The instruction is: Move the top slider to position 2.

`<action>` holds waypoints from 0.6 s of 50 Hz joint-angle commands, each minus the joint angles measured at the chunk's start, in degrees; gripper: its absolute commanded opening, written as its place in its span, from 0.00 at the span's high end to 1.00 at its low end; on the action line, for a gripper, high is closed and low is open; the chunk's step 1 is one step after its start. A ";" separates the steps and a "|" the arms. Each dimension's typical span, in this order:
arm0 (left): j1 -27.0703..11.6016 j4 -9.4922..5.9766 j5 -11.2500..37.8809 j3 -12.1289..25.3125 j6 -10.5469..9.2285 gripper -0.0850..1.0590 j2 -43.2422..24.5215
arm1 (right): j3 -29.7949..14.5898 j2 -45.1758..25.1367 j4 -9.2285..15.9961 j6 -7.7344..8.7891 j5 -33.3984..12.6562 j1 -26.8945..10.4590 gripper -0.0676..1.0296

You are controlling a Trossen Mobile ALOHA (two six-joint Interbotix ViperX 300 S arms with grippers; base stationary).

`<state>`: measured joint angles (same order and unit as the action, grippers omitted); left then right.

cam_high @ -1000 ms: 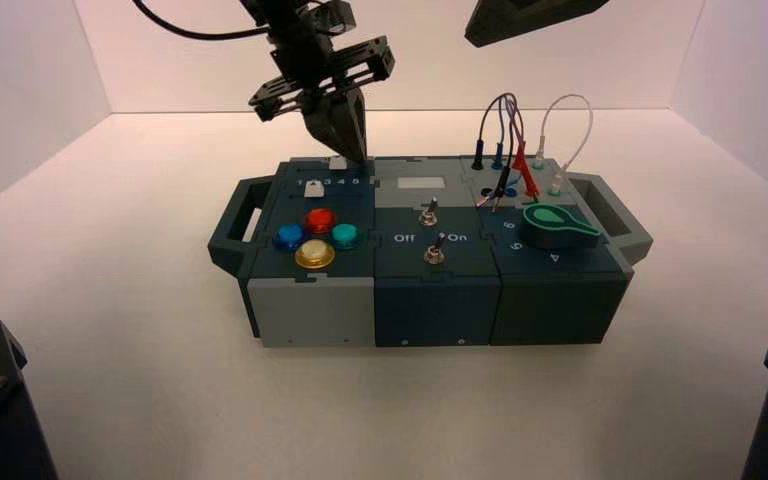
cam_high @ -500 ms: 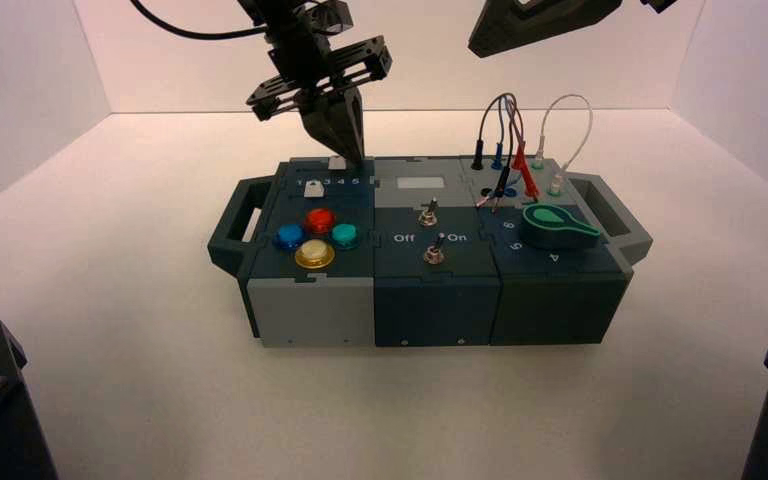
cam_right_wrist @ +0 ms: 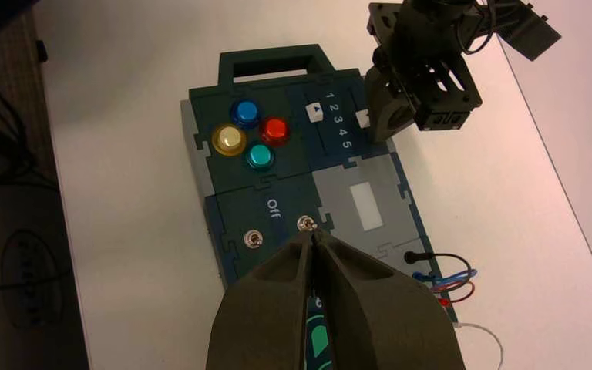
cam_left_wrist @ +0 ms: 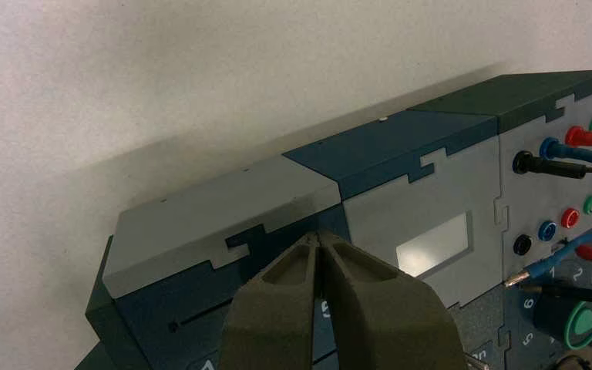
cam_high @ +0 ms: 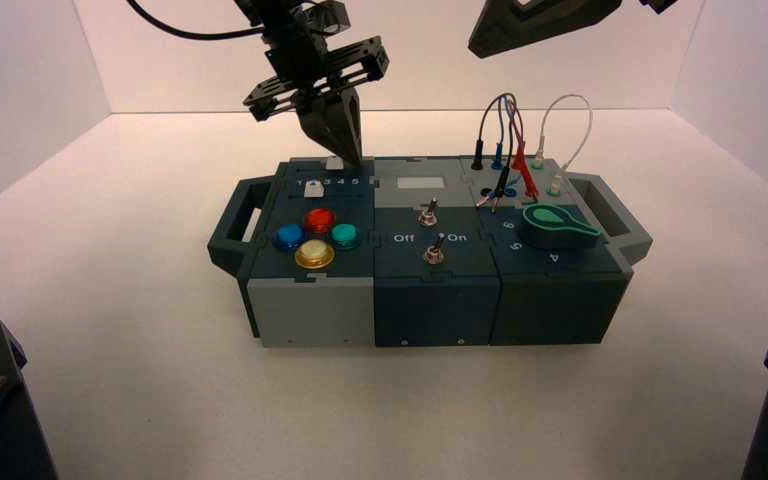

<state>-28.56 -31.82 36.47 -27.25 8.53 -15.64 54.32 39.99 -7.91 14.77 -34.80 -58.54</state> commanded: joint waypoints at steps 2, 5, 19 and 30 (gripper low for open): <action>0.70 0.44 0.09 0.09 0.18 0.95 1.58 | -1.14 -0.18 -0.09 0.00 0.35 -0.35 0.96; 0.79 0.44 0.26 0.09 0.09 0.95 1.58 | -1.14 -0.35 -0.18 0.00 0.35 -0.35 0.96; 1.49 0.53 0.53 -0.44 0.35 0.95 1.85 | -1.32 -0.62 -0.35 0.00 0.35 -0.35 0.96; 1.58 0.62 0.53 -0.62 0.35 0.95 2.11 | -1.32 -0.62 -0.35 0.00 0.35 -0.35 0.96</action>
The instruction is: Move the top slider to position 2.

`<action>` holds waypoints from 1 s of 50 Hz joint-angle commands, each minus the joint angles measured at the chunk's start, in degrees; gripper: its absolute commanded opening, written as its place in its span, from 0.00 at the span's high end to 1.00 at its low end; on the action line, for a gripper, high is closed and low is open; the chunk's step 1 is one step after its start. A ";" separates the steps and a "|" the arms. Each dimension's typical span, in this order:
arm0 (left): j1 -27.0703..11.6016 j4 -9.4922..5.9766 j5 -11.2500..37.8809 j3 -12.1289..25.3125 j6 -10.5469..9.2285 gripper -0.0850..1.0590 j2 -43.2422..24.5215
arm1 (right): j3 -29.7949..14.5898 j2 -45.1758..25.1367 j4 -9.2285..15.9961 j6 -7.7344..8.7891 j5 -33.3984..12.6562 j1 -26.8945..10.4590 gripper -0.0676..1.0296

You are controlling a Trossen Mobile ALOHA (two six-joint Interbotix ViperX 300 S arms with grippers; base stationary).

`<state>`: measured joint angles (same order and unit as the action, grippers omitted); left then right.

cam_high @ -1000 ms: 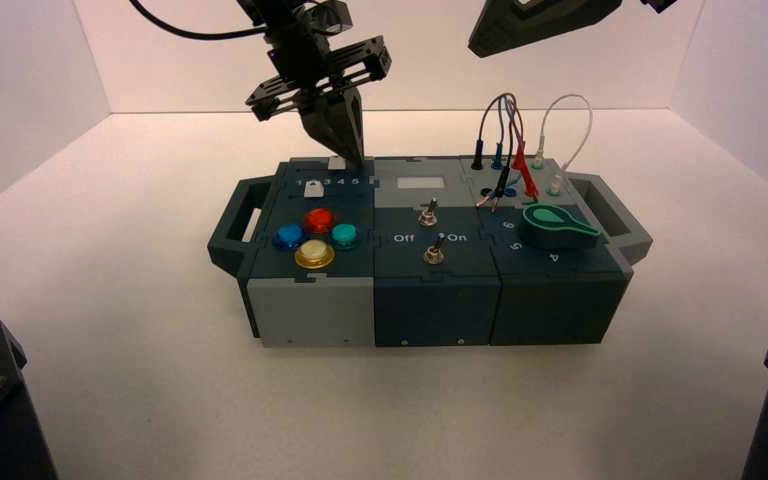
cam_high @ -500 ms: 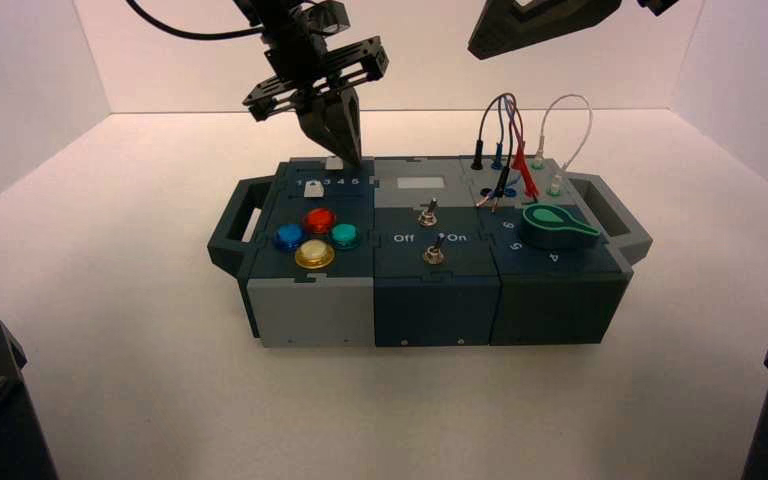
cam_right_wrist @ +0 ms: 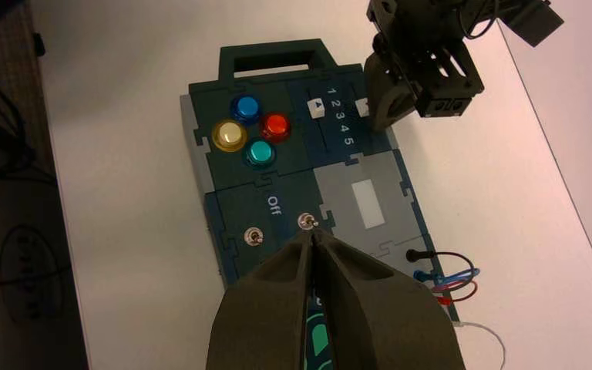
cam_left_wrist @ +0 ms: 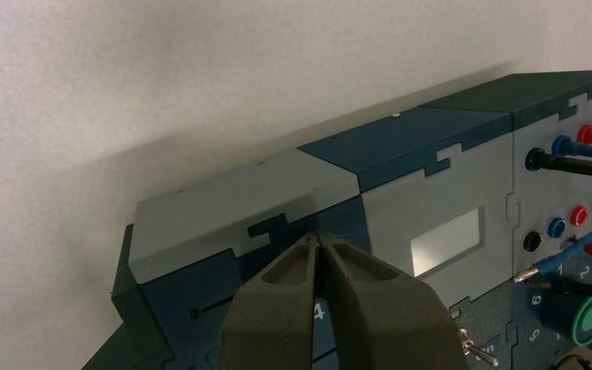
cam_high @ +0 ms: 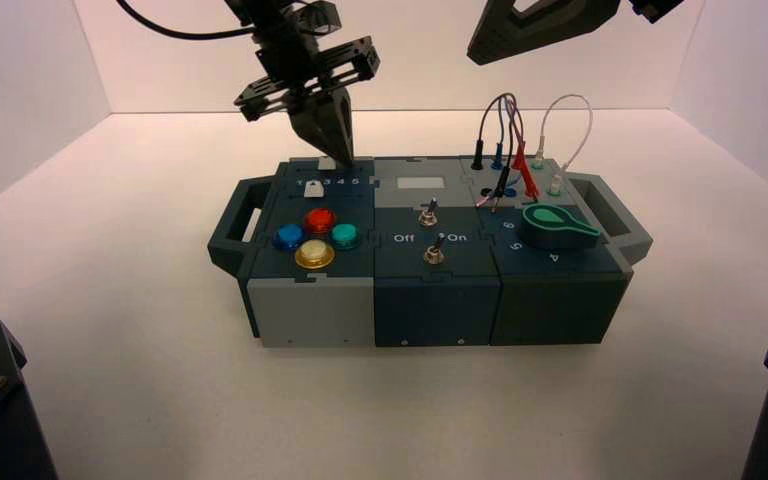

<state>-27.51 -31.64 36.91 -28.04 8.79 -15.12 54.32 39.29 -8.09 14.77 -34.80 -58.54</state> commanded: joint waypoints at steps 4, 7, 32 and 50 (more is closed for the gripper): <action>0.79 0.35 0.18 -0.09 0.26 0.95 1.67 | -1.23 0.09 -0.18 0.00 0.35 -0.35 0.96; 0.79 0.35 0.18 -0.09 0.26 0.95 1.76 | -1.32 0.09 -0.18 0.00 0.35 -0.35 0.96; 1.05 0.44 0.35 -0.97 0.26 0.95 2.64 | -1.14 0.09 -0.18 0.00 0.35 -0.35 0.96; 1.14 0.44 0.35 -1.23 0.35 0.95 3.16 | -1.14 0.09 -0.18 -0.18 0.35 -0.35 0.96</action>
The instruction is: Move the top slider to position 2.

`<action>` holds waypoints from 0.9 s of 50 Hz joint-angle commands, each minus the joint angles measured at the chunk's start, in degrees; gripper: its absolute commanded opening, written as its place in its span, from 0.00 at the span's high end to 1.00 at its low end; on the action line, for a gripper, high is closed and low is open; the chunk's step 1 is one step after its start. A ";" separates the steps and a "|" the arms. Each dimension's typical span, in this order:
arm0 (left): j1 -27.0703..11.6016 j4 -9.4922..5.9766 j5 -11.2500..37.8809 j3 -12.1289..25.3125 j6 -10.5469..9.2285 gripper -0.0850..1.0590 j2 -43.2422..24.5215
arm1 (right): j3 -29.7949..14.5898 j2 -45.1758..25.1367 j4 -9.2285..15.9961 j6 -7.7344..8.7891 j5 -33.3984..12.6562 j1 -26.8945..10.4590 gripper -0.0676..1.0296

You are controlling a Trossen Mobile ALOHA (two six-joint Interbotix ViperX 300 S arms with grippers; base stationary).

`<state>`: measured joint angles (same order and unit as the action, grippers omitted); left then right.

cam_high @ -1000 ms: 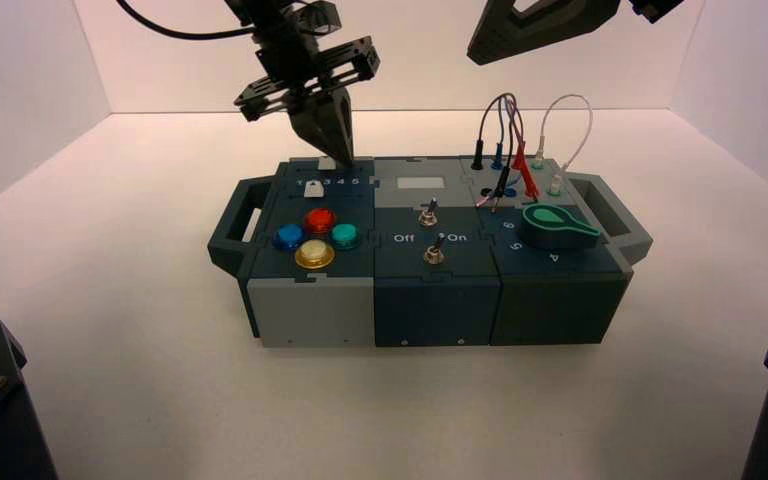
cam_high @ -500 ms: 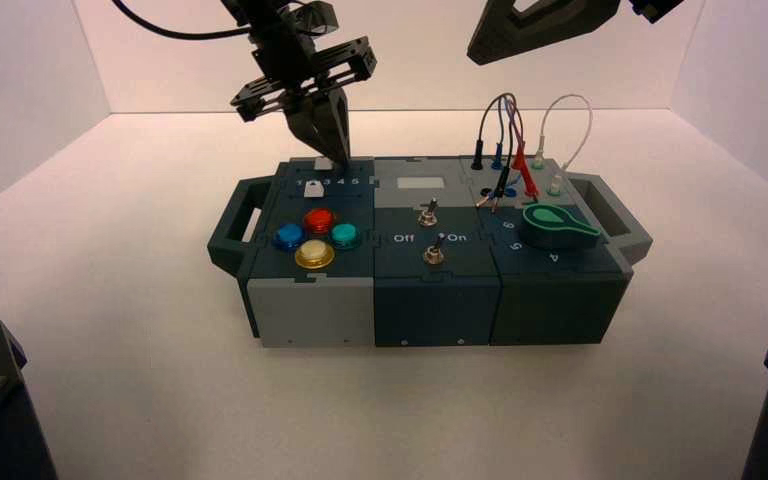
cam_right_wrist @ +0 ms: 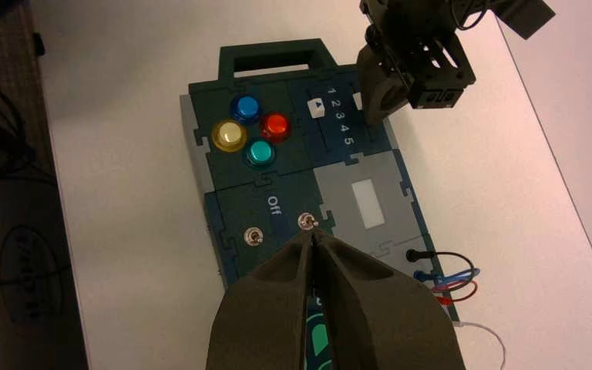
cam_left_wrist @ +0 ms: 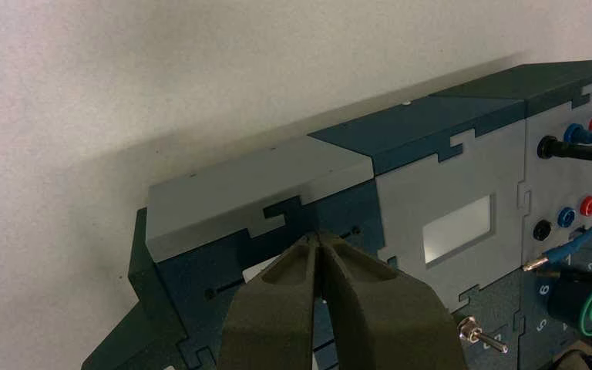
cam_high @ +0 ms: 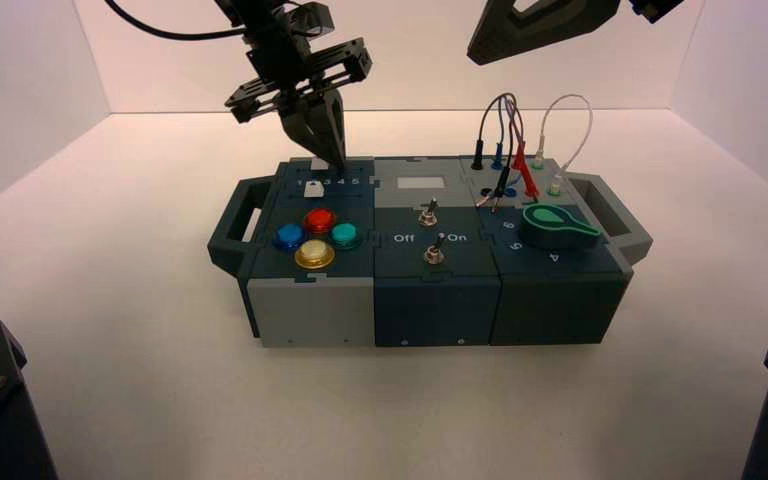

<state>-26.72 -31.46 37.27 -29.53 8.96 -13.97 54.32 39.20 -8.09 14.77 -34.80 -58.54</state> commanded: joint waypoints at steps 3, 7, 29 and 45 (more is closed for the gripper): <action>0.35 0.26 0.00 0.26 0.18 0.95 2.02 | -1.23 0.18 -0.18 -0.18 0.35 -0.35 0.96; 0.44 0.26 0.00 0.18 0.18 0.95 2.11 | -1.14 0.18 -0.18 -0.18 0.26 -0.35 0.96; 0.70 0.26 0.00 0.35 0.26 0.95 2.81 | -1.23 0.18 -0.18 -0.18 0.26 -0.35 0.96; 0.70 0.26 2.11 1.93 0.18 0.95 4.31 | -1.23 0.18 -0.18 -0.18 0.26 -0.35 0.96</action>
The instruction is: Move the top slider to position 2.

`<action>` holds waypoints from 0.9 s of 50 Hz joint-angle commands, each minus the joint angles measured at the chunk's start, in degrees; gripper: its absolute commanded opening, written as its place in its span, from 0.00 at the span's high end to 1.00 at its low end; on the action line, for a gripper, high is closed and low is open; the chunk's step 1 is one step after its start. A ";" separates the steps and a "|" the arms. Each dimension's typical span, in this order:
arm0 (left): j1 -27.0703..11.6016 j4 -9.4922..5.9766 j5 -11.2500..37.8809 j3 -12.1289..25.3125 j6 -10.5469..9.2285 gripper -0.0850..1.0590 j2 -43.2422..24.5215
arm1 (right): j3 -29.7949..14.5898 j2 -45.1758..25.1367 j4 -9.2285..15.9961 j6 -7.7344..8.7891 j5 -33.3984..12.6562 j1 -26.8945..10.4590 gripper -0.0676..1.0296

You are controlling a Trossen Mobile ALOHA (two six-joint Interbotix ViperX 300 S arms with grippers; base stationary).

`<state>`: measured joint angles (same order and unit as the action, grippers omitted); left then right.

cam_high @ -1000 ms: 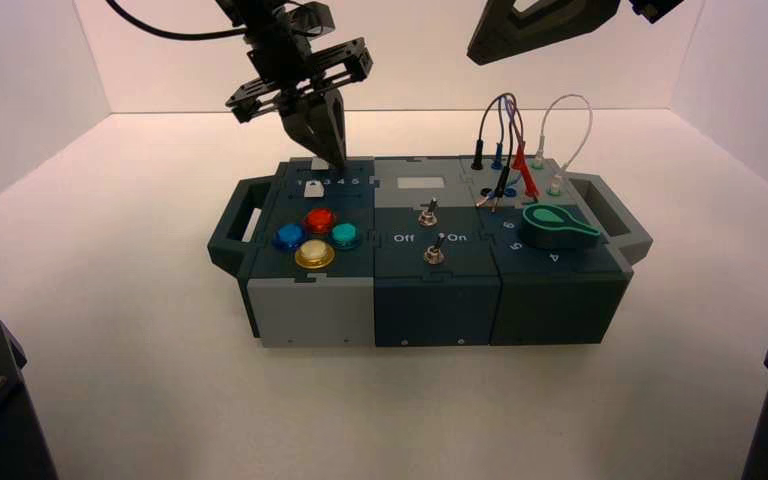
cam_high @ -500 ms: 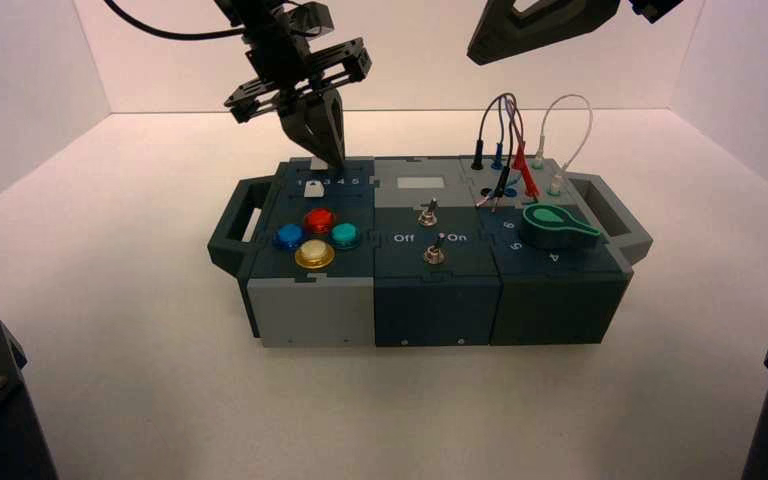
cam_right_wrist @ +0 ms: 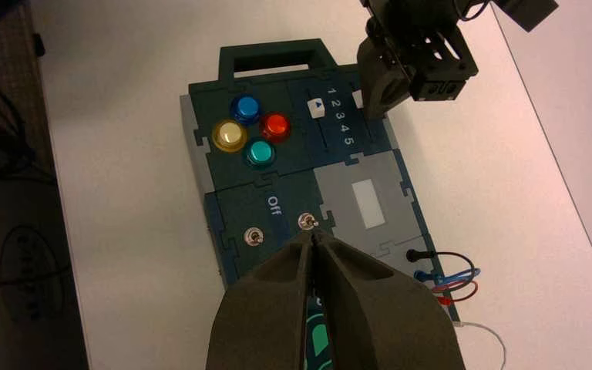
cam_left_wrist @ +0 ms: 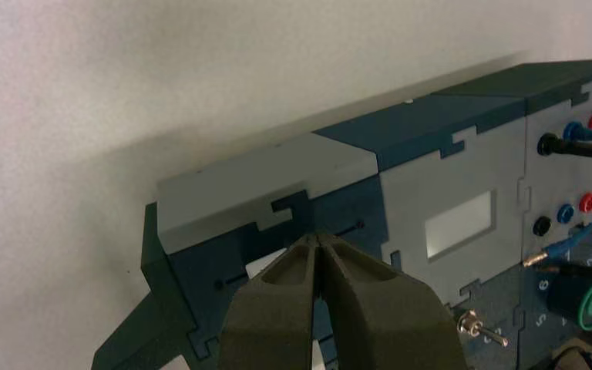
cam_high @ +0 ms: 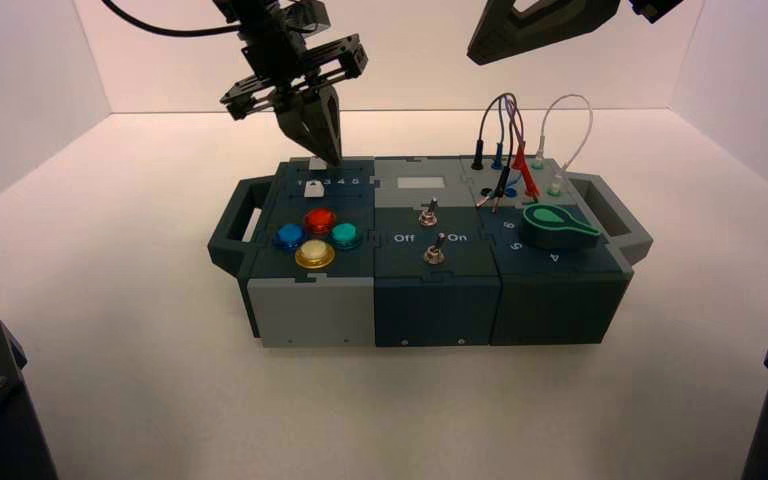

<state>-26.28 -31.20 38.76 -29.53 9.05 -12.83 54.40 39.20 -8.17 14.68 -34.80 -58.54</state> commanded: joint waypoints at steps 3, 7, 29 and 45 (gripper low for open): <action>0.26 0.00 1.05 2.20 0.18 0.95 3.87 | -1.32 0.18 -0.09 -0.09 0.26 -0.35 0.96; 0.26 0.00 1.67 2.55 0.18 0.95 4.83 | -1.23 0.18 -0.09 0.00 0.09 -0.35 0.96; 0.26 0.00 5.10 2.29 1.49 0.95 10.02 | -0.70 -0.79 0.00 -0.53 -0.88 -0.35 0.96; 0.26 0.00 5.10 1.67 1.67 0.95 10.55 | -0.53 -0.70 0.09 -0.53 0.44 -0.26 0.96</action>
<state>-26.19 -31.11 44.03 -28.48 10.37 -4.31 55.02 38.23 -8.17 14.24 -35.16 -58.54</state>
